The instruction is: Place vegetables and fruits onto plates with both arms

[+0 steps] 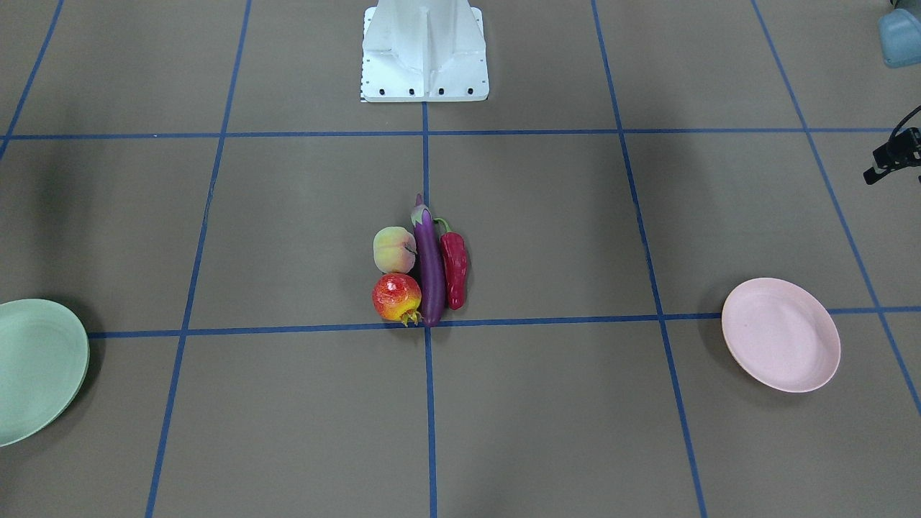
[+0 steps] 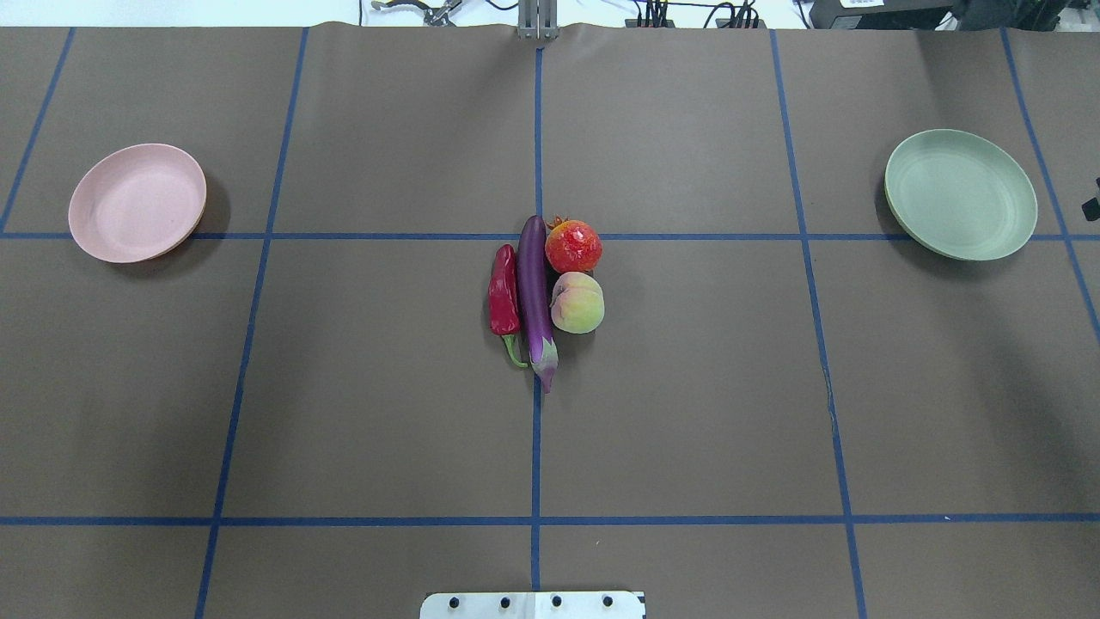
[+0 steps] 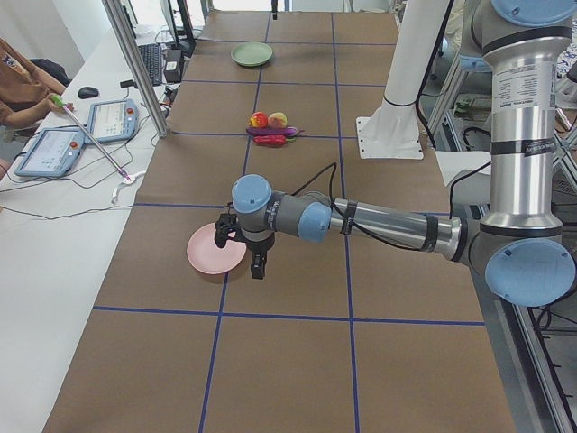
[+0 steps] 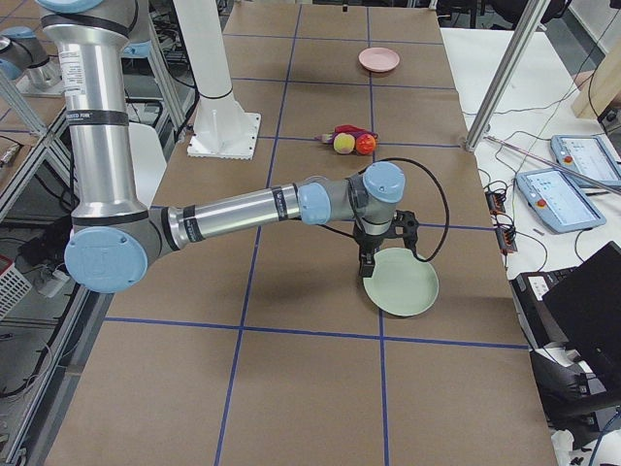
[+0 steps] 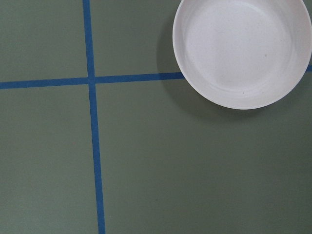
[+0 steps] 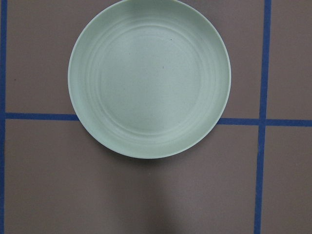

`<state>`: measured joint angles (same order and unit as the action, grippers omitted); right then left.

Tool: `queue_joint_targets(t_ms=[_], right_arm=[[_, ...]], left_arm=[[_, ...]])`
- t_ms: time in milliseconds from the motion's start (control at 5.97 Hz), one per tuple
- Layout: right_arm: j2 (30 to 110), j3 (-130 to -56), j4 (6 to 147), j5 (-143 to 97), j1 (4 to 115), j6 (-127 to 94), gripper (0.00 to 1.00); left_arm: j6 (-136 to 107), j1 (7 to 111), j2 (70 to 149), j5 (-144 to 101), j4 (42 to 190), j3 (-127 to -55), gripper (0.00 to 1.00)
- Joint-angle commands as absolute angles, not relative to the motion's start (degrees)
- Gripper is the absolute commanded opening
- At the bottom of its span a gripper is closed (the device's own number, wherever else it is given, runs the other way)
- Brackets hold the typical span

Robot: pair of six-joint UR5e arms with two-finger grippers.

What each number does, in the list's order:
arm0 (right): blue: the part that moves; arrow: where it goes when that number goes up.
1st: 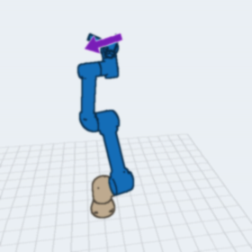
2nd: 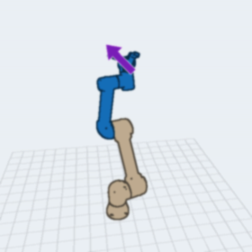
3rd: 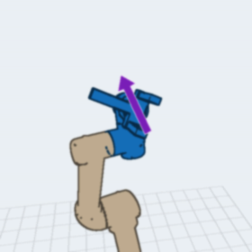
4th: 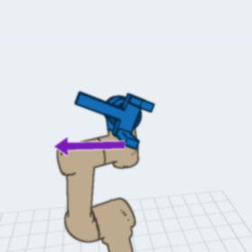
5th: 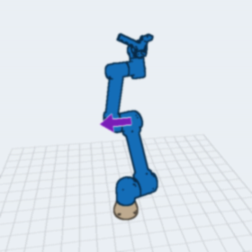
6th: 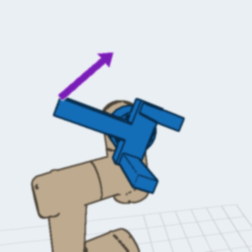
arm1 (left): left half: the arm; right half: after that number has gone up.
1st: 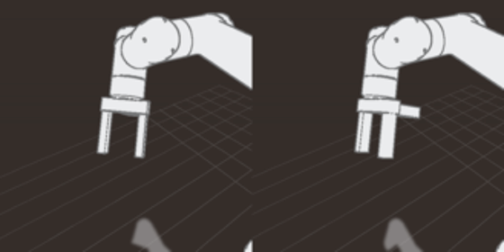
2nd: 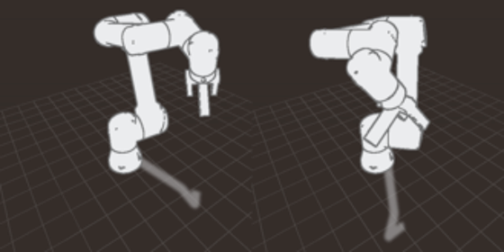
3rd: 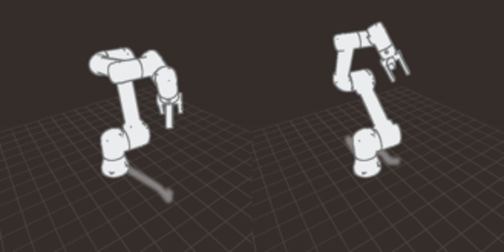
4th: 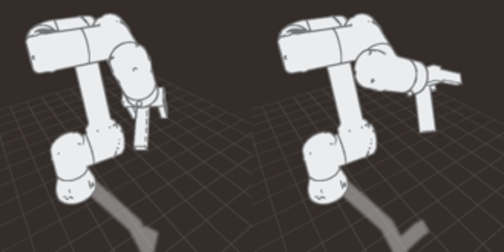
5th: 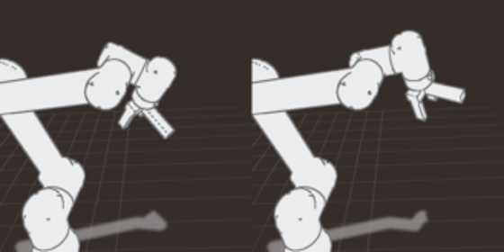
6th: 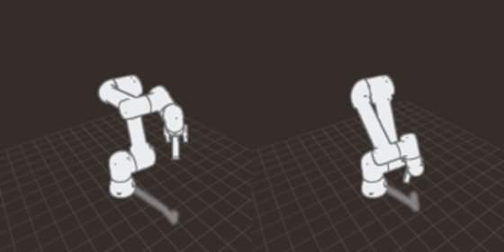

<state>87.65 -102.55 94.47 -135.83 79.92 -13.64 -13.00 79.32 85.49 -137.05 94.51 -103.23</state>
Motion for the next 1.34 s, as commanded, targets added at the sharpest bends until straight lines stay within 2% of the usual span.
queue_joint_targets(t_ms=[0,335,671,1173], right_arm=[[90.9,-105.5,94.2,-136.6,80.1,-13.7,1.00],[93.2,-107.6,93.7,-140.9,80.0,-14.1,1.00],[93.8,-109.0,93.8,-141.4,80.0,-14.1,1.00],[93.0,-109.1,93.6,-144.1,77.5,-14.1,1.00]], left_arm=[[-13.6,79.4,84.6,-137.2,95.5,-105.4,1.00],[-14.1,79.3,84.6,-137.2,95.7,-105.6,1.00],[-20.0,78.8,87.0,-137.4,95.9,-109.0,1.00],[-39.8,59.9,99.4,-134.4,95.4,-110.7,1.00]])
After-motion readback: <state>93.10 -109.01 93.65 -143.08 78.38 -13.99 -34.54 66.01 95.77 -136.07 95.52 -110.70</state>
